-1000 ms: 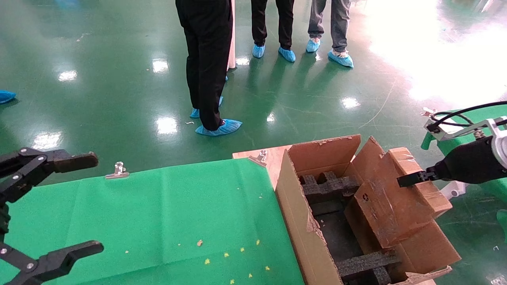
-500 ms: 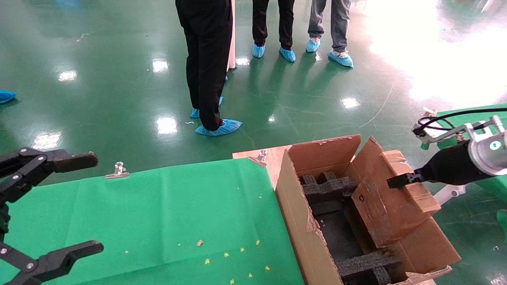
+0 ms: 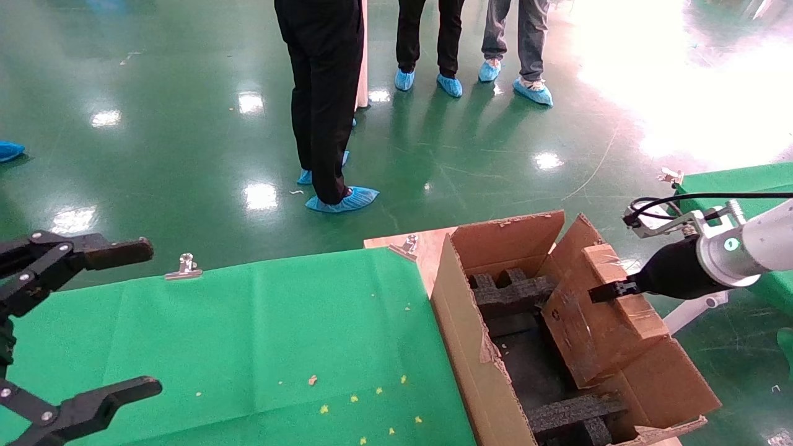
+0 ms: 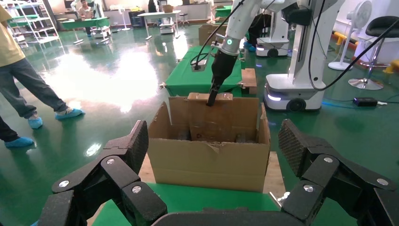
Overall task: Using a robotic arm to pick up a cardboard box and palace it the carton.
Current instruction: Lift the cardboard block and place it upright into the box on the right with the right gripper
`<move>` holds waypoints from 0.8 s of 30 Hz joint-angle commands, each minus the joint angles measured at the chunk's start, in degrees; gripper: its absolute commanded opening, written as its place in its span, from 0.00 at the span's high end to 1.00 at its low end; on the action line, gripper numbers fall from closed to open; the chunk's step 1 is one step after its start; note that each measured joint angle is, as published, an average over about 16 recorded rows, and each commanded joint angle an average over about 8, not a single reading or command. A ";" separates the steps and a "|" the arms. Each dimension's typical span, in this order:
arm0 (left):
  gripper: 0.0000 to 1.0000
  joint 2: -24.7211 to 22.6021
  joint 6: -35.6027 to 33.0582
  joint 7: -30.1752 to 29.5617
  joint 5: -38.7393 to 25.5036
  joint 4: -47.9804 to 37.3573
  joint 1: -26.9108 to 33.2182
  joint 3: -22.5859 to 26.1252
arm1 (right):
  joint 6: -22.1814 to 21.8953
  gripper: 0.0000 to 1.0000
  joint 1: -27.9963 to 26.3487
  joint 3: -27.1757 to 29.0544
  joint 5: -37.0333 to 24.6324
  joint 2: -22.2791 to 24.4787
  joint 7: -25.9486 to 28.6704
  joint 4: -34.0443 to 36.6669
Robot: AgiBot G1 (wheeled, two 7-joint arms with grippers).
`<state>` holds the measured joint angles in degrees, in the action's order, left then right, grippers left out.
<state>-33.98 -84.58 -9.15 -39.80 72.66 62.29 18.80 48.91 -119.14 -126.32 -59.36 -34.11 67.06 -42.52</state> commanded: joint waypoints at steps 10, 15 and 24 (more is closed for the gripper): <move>0.00 0.00 0.01 0.01 0.01 0.00 0.00 0.01 | -1.26 1.00 4.46 0.74 2.10 -2.43 -1.63 3.32; 0.00 0.01 0.01 0.01 0.01 0.00 0.00 0.02 | -0.83 1.00 6.24 1.10 3.17 -3.22 -2.69 4.89; 0.00 0.01 0.01 0.01 0.02 0.00 0.01 0.03 | -0.01 1.00 9.35 1.79 5.05 -4.32 -4.88 7.50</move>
<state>-33.97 -84.57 -9.13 -39.78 72.66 62.30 18.82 48.77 -109.70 -124.54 -54.36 -38.56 62.21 -34.96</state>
